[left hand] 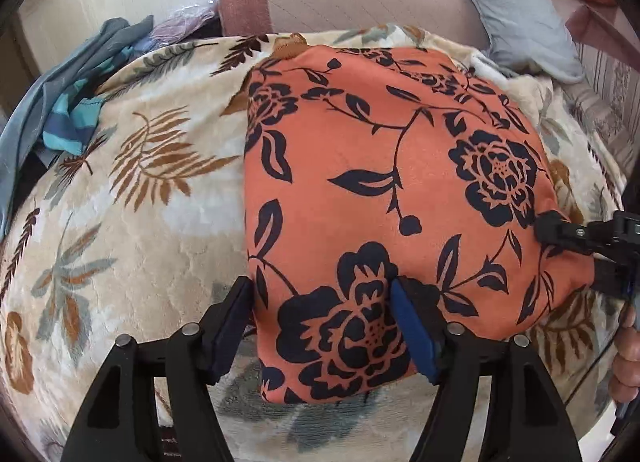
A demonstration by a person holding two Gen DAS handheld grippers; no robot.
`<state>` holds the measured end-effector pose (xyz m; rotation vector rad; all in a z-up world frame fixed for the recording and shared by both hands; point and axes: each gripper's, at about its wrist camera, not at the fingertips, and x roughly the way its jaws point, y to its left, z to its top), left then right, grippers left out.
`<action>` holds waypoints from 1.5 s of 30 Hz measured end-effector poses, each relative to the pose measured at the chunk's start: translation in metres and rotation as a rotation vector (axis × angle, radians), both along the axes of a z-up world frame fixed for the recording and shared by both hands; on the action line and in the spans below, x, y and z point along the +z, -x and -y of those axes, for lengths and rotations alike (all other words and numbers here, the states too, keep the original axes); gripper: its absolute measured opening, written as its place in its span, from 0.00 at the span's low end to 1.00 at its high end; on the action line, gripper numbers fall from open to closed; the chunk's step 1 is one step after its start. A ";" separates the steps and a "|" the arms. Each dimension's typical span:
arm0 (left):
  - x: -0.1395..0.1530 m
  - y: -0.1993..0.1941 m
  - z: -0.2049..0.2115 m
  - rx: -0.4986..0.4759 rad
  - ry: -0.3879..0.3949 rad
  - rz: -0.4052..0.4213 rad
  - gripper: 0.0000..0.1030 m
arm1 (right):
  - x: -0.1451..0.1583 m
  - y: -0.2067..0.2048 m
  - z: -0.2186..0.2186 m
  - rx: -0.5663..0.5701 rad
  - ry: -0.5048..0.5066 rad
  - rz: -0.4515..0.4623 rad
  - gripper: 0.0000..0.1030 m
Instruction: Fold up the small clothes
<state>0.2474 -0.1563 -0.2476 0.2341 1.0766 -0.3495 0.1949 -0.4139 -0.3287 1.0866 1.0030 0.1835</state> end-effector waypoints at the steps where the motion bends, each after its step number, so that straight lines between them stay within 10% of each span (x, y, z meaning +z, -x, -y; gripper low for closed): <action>1: 0.002 0.000 -0.003 0.001 0.014 -0.010 0.70 | 0.001 0.008 0.008 -0.027 -0.031 0.011 0.35; 4: 0.012 0.001 -0.014 0.013 0.022 0.000 0.70 | 0.025 0.025 0.019 -0.109 0.090 0.039 0.59; 11: 0.015 0.006 -0.019 0.040 -0.007 0.073 0.70 | 0.089 0.021 0.004 -0.014 0.249 0.239 0.44; 16: -0.005 -0.004 -0.032 0.081 0.062 -0.050 0.74 | 0.037 -0.023 -0.041 0.124 0.350 0.020 0.33; 24: 0.014 -0.015 -0.042 0.053 0.094 0.002 0.74 | 0.111 -0.050 -0.021 0.087 0.425 0.166 0.34; 29: -0.003 -0.022 -0.040 0.056 0.103 -0.026 0.76 | 0.077 -0.121 -0.033 0.129 0.555 0.011 0.34; 37: -0.005 -0.015 -0.032 0.043 0.057 -0.016 0.77 | 0.050 -0.173 0.002 -0.019 0.519 -0.090 0.32; 45: -0.009 -0.009 -0.038 0.067 0.098 -0.028 0.77 | 0.101 -0.165 -0.081 0.207 0.470 0.148 0.33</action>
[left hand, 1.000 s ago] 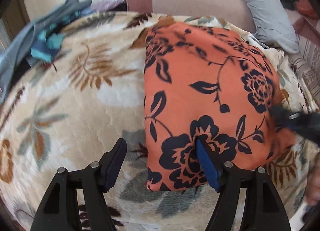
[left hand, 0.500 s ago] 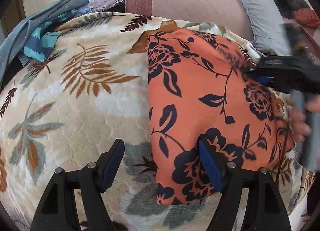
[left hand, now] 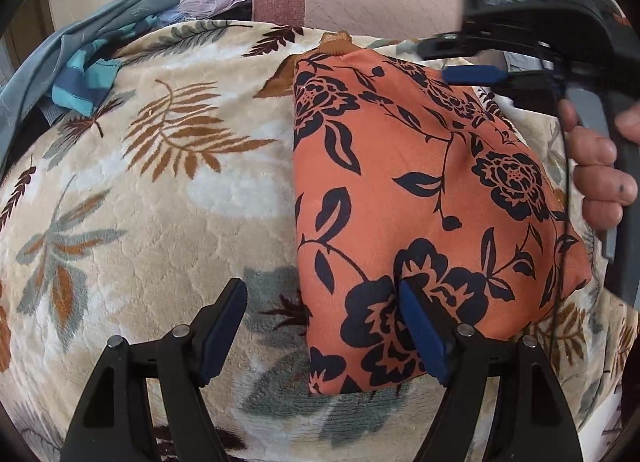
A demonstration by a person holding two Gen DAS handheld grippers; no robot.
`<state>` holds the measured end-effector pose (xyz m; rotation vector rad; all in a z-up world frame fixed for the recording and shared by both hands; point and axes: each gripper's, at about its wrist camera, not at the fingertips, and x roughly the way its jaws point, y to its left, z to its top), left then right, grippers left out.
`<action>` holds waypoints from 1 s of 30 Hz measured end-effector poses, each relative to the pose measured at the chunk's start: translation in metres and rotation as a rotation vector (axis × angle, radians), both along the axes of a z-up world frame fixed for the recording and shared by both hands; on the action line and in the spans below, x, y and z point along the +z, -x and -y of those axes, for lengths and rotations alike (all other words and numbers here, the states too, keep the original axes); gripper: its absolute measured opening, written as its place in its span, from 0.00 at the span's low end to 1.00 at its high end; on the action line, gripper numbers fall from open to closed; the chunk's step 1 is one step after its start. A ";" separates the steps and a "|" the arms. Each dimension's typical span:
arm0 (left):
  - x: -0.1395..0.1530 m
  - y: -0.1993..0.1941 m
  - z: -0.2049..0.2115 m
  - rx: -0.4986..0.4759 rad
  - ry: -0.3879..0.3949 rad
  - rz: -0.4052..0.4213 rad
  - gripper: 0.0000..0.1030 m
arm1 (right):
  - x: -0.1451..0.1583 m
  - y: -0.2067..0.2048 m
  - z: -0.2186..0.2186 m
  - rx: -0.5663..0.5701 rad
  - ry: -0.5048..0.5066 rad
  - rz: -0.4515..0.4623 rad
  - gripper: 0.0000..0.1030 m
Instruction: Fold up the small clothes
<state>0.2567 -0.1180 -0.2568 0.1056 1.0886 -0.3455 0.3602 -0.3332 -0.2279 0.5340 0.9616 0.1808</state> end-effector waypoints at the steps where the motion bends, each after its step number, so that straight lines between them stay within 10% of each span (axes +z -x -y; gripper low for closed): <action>1: -0.001 0.000 -0.001 -0.001 0.003 -0.001 0.77 | -0.004 -0.007 -0.016 0.043 0.014 -0.023 0.33; 5: -0.005 0.001 -0.003 -0.003 0.004 0.000 0.78 | -0.058 -0.044 -0.038 0.051 0.069 -0.174 0.29; 10: -0.008 0.001 -0.005 0.009 0.015 -0.011 0.81 | -0.066 -0.065 0.004 -0.083 -0.153 -0.193 0.26; 13: -0.007 0.003 -0.010 0.022 0.040 -0.026 0.81 | -0.041 -0.043 0.031 -0.210 -0.111 -0.082 0.30; 16: 0.000 0.011 -0.020 0.045 0.074 -0.017 0.81 | -0.034 -0.005 0.070 -0.224 -0.313 -0.035 0.30; 21: 0.020 0.022 -0.033 0.108 0.087 0.062 0.81 | -0.019 0.083 0.103 -0.179 -0.307 0.000 0.30; 30: 0.015 0.022 -0.020 0.120 -0.129 0.047 0.81 | -0.061 0.152 0.052 -0.132 -0.079 -0.091 0.31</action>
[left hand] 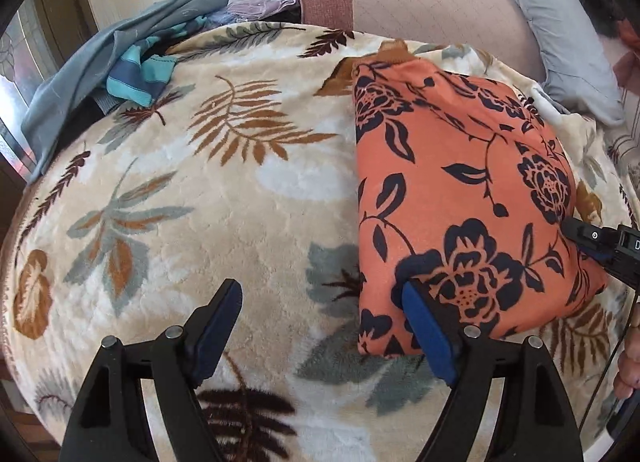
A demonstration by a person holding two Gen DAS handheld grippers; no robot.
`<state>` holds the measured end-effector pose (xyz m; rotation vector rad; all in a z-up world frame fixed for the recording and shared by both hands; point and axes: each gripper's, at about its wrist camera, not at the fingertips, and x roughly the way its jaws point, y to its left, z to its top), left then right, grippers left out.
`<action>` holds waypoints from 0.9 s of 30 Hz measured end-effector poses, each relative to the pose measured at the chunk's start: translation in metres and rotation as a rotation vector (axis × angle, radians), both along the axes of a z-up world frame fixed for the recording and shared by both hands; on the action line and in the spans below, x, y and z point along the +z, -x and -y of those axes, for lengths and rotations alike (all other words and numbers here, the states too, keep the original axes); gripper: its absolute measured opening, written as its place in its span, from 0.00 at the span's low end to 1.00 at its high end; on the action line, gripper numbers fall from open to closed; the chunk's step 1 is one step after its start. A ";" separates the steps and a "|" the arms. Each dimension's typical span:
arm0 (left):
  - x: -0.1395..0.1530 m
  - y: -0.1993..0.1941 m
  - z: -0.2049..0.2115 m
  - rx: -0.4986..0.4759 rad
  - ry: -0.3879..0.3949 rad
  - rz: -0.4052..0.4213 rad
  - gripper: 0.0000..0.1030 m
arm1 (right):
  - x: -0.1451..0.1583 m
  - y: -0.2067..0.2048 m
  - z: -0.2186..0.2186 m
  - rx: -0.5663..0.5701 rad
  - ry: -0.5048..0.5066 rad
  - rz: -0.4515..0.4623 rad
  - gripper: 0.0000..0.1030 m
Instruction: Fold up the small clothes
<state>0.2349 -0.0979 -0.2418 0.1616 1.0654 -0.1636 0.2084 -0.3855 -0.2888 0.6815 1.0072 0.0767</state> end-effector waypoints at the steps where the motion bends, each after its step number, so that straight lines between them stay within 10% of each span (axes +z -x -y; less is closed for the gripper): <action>1: 0.007 0.007 0.000 -0.007 0.005 0.015 0.81 | 0.006 0.003 -0.001 0.000 0.021 -0.012 0.31; 12: 0.045 0.037 0.004 -0.035 -0.026 0.141 0.81 | 0.025 -0.004 -0.030 0.050 0.208 -0.123 0.31; 27: 0.009 -0.001 0.038 -0.043 -0.122 0.089 0.81 | -0.006 -0.034 -0.029 0.106 0.198 -0.213 0.38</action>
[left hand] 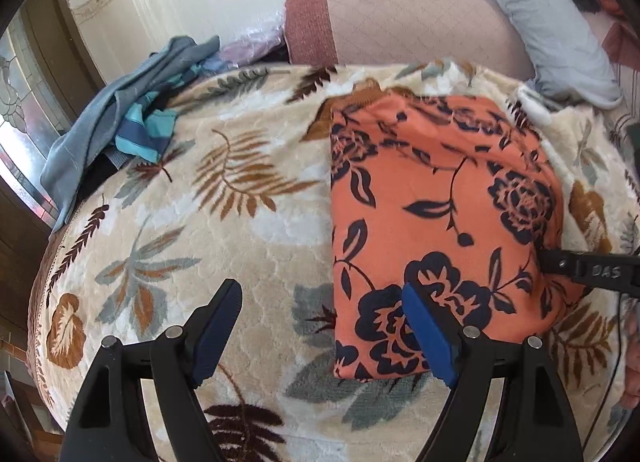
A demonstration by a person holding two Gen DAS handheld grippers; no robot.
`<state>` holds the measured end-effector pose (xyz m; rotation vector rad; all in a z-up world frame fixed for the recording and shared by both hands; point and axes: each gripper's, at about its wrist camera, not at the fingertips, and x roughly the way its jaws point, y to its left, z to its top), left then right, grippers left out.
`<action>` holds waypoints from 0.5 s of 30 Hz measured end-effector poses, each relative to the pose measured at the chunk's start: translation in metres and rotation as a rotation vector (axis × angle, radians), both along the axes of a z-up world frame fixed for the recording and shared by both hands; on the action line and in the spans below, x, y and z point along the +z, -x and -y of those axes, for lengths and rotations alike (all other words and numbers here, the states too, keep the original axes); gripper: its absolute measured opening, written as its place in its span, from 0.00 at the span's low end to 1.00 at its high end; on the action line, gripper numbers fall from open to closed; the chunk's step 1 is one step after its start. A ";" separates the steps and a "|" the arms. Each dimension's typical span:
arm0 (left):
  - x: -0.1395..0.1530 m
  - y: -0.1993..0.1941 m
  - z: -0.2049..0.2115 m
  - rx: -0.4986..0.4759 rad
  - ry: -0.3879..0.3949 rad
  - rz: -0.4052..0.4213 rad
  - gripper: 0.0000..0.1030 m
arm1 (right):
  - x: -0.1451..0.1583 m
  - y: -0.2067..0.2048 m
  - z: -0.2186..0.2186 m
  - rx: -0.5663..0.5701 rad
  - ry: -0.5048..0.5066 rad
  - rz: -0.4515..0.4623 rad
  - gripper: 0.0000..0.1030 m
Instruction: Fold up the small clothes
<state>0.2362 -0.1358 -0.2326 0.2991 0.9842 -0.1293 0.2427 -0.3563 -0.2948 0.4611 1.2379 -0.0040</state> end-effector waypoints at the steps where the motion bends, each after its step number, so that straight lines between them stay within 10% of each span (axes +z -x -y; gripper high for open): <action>1: -0.008 -0.004 0.002 0.006 -0.013 -0.024 0.81 | -0.001 -0.001 0.001 0.002 -0.009 -0.005 0.38; 15: -0.038 -0.025 -0.001 -0.006 0.029 -0.166 0.95 | -0.002 0.004 0.000 -0.011 -0.013 -0.001 0.38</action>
